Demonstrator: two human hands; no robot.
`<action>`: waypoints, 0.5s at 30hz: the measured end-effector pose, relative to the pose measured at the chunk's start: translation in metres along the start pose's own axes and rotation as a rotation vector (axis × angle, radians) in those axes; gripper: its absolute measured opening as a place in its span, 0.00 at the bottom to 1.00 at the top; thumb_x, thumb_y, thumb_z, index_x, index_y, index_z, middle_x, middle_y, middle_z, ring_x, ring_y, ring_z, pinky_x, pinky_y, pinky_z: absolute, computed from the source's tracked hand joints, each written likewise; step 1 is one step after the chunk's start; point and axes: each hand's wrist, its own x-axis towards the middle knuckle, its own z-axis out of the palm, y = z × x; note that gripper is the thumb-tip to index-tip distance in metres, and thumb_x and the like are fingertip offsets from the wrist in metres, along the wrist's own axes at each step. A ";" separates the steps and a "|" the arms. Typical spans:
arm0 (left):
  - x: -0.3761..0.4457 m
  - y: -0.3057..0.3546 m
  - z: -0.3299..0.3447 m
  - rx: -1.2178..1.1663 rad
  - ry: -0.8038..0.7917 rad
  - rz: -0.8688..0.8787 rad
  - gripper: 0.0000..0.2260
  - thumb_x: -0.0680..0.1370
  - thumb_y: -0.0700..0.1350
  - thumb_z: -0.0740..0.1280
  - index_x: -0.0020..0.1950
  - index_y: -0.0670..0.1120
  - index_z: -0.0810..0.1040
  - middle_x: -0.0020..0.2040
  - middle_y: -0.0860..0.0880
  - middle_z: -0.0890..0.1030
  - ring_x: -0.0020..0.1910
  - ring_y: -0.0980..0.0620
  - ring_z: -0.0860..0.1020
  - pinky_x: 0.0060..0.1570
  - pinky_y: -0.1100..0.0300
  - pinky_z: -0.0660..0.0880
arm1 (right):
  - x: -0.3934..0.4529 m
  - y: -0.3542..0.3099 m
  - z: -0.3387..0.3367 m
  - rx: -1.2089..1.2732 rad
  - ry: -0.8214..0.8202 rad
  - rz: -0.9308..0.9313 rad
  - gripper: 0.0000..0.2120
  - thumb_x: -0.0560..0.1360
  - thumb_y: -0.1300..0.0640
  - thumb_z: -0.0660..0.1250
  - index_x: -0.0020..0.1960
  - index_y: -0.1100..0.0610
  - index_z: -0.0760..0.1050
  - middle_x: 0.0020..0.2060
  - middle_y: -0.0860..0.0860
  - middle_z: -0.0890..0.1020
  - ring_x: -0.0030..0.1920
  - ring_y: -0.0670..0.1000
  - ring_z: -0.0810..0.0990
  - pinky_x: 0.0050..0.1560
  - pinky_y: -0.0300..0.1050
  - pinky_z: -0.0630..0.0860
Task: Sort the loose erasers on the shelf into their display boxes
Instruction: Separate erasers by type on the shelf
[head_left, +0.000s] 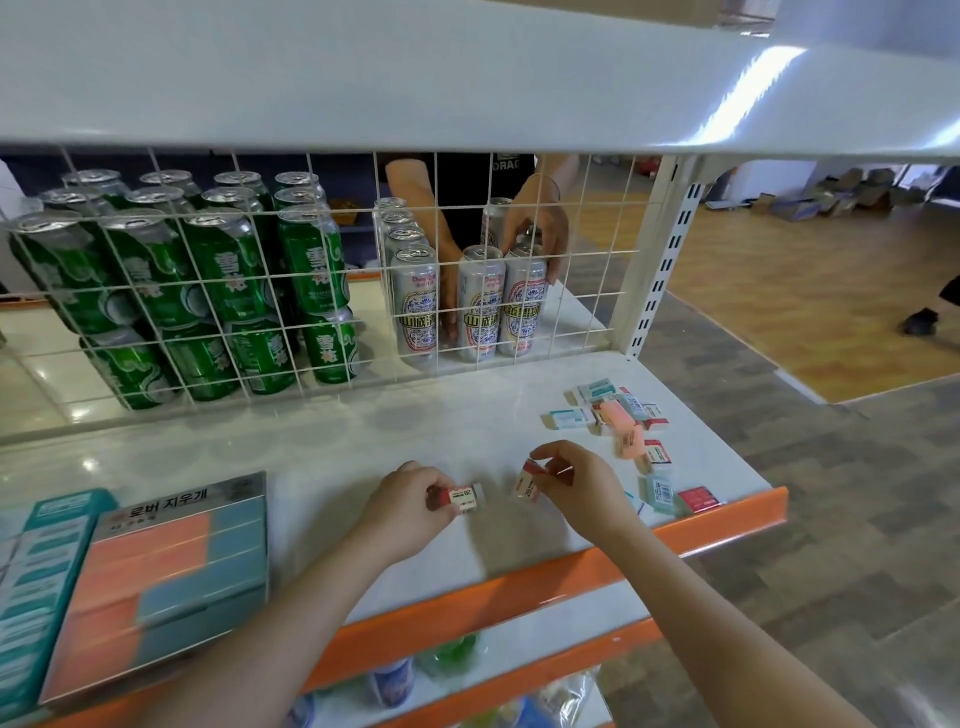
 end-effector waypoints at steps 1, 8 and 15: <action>0.001 0.001 0.000 0.012 -0.018 0.015 0.10 0.74 0.43 0.67 0.55 0.48 0.79 0.52 0.49 0.74 0.54 0.50 0.75 0.57 0.56 0.71 | 0.000 0.000 0.000 -0.022 -0.001 -0.006 0.09 0.75 0.57 0.66 0.55 0.56 0.77 0.39 0.50 0.78 0.38 0.48 0.76 0.40 0.37 0.70; 0.007 0.008 0.001 0.174 -0.161 0.072 0.21 0.78 0.39 0.59 0.69 0.55 0.69 0.59 0.46 0.71 0.61 0.47 0.69 0.61 0.60 0.66 | 0.001 0.003 -0.007 -0.145 -0.029 -0.022 0.12 0.76 0.60 0.63 0.58 0.55 0.78 0.49 0.55 0.81 0.43 0.47 0.75 0.46 0.37 0.69; 0.012 0.016 -0.007 0.123 -0.280 -0.008 0.20 0.76 0.42 0.61 0.67 0.55 0.70 0.57 0.46 0.70 0.59 0.48 0.73 0.56 0.65 0.66 | 0.001 0.005 -0.007 -0.137 -0.070 -0.024 0.14 0.77 0.64 0.59 0.59 0.53 0.76 0.50 0.54 0.79 0.46 0.50 0.78 0.42 0.34 0.71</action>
